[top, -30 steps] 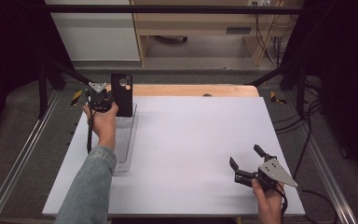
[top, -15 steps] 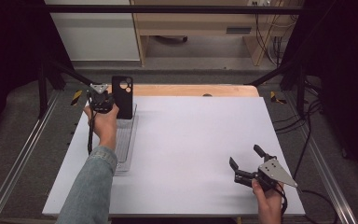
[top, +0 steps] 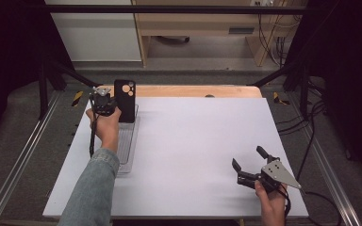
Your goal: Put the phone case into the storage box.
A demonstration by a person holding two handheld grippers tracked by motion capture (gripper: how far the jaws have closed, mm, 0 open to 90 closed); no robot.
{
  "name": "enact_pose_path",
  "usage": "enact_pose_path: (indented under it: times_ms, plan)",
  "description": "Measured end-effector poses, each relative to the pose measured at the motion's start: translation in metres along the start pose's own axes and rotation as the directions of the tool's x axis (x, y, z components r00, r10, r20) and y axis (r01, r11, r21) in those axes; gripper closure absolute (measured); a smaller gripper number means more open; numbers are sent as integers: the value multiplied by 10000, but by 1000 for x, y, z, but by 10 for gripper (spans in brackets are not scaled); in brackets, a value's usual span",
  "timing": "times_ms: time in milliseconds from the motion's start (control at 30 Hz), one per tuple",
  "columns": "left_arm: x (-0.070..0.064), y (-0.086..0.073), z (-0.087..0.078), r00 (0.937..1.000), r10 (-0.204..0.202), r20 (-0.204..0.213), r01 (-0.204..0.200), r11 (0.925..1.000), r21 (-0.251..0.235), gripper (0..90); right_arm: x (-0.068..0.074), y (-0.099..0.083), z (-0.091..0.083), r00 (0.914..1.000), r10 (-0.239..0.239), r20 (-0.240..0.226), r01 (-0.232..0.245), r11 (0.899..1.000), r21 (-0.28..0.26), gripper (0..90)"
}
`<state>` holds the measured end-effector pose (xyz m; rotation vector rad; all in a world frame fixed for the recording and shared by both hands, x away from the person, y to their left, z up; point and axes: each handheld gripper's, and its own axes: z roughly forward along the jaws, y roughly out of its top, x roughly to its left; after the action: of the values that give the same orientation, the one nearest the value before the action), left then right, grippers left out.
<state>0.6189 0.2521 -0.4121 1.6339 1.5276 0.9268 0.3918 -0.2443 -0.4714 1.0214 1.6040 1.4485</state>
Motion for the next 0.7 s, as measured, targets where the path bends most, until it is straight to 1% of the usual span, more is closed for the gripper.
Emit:
enact_pose_path:
  times_ms: [233, 433, 700]
  plan:
    - [0, 0, 0, 10000, -24, -41, 24, 9999, 122, 879, -1, 0, 0, 10000, -24, 27, 24, 10000, -11, 31]
    - [-2, -2, 2, 10000, 58, -67, -57, 9997, 240, 878, -2, 0, -1, 10000, -1, 36, 1, 10000, -18, 31]
    - [-3, -3, 4, 9999, 78, -118, -75, 9996, 279, 877, -2, 0, -1, 10000, 41, 24, -41, 10000, -26, 31]
